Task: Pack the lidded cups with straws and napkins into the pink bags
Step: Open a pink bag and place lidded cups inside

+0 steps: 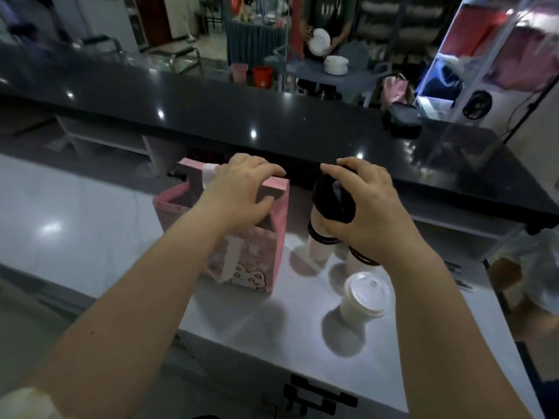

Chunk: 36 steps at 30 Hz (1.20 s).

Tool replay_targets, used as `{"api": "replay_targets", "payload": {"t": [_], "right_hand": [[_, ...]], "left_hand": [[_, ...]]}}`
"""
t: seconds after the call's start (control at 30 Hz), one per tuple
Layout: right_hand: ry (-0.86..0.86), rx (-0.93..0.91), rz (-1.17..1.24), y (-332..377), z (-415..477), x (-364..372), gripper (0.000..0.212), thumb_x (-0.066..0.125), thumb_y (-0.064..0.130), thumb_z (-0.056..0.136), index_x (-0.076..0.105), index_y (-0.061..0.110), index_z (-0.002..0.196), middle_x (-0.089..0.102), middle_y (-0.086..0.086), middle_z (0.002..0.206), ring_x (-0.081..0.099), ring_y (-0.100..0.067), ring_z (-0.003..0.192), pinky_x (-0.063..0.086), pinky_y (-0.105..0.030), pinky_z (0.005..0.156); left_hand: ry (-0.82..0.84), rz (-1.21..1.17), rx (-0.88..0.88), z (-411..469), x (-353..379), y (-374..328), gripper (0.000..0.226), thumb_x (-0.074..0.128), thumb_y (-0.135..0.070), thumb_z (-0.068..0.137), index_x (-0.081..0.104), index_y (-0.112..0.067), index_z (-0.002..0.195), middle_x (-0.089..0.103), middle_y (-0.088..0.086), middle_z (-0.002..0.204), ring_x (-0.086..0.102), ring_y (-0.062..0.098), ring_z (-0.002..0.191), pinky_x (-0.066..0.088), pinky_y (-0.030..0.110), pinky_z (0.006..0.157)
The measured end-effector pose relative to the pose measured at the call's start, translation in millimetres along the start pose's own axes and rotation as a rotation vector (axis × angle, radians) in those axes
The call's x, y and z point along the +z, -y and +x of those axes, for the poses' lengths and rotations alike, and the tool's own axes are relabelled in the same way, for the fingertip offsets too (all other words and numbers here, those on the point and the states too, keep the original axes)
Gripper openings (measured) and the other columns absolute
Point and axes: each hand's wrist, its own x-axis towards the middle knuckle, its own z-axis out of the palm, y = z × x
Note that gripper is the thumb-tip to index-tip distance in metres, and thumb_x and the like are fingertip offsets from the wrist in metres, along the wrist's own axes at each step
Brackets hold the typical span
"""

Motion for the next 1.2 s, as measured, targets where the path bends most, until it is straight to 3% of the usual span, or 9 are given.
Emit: {"api": "replay_targets", "payload": {"t": [0.27,0.33,0.5,0.6,0.7,0.8,0.93,1.1,1.2], "right_hand": [[0.000,-0.128,0.005,45,81,12,0.078,0.081,0.037,0.074,0.044,0.030,0.142,0.035,0.003,0.147,0.026,-0.024,0.134,0.029,-0.042,0.109],[0.048,-0.142,0.014,61,97,20,0.078,0.079,0.039,0.074,0.042,0.032,0.142,0.034,0.006,0.146,0.025,-0.022,0.134,0.029,-0.039,0.106],[0.227,-0.120,0.077,97,124,61,0.076,0.072,0.051,0.071,0.038,0.041,0.138,0.036,0.016,0.136,0.031,-0.010,0.121,0.033,-0.028,0.093],[0.324,-0.044,-0.023,110,131,96,0.074,0.073,0.054,0.071,0.038,0.040,0.134,0.038,0.013,0.131,0.037,-0.014,0.117,0.043,-0.032,0.091],[0.382,0.030,-0.065,117,132,125,0.068,0.073,0.056,0.070,0.040,0.039,0.127,0.041,0.014,0.122,0.041,-0.014,0.110,0.047,-0.032,0.086],[0.370,0.075,-0.061,129,125,147,0.068,0.073,0.055,0.071,0.041,0.038,0.128,0.042,0.015,0.121,0.041,-0.012,0.110,0.050,-0.034,0.085],[0.266,0.101,-0.172,142,116,157,0.074,0.073,0.050,0.073,0.040,0.033,0.137,0.040,0.008,0.131,0.038,-0.017,0.117,0.045,-0.034,0.094],[0.154,0.230,-0.107,147,103,140,0.073,0.070,0.055,0.061,0.048,0.035,0.128,0.043,0.010,0.125,0.034,-0.011,0.114,0.036,-0.030,0.086],[0.278,0.304,-0.115,149,102,141,0.072,0.071,0.058,0.061,0.041,0.045,0.125,0.039,0.019,0.122,0.032,-0.007,0.112,0.035,-0.026,0.085]], "left_hand": [[0.033,0.110,-0.013,9,-22,72,0.028,0.065,-0.029,0.086,0.069,-0.026,0.114,0.061,-0.008,0.120,0.046,0.017,0.119,0.039,0.038,0.099],[0.094,0.147,-0.021,11,-26,96,0.019,0.065,-0.032,0.086,0.072,-0.029,0.103,0.062,-0.010,0.117,0.048,0.016,0.117,0.039,0.038,0.096],[0.186,0.151,0.031,15,-26,156,0.023,0.067,-0.039,0.082,0.072,-0.033,0.104,0.064,-0.013,0.117,0.047,0.017,0.119,0.033,0.038,0.101],[0.273,0.161,0.070,19,-21,184,0.036,0.067,-0.047,0.079,0.066,-0.038,0.114,0.055,-0.018,0.132,0.027,0.018,0.141,0.008,0.051,0.119],[0.371,0.054,0.119,22,-16,205,0.058,0.066,-0.057,0.075,0.054,-0.042,0.129,0.043,-0.019,0.144,0.004,0.017,0.150,-0.006,0.062,0.117],[0.497,0.044,0.152,19,-12,220,0.087,0.055,-0.075,0.067,0.027,-0.044,0.143,0.029,-0.012,0.151,-0.013,0.018,0.150,-0.009,0.064,0.115],[0.514,0.098,0.224,12,-4,227,0.107,0.040,-0.086,0.060,-0.005,-0.043,0.147,0.014,-0.002,0.159,-0.025,0.022,0.147,-0.010,0.064,0.115],[0.570,0.090,0.285,14,3,228,0.124,0.049,-0.087,0.058,-0.012,-0.033,0.151,0.002,0.000,0.162,-0.035,0.026,0.143,-0.006,0.066,0.115],[0.606,0.084,0.290,18,7,228,0.127,0.051,-0.088,0.058,-0.015,-0.032,0.150,-0.005,0.001,0.163,-0.039,0.027,0.140,-0.007,0.065,0.115]]}}
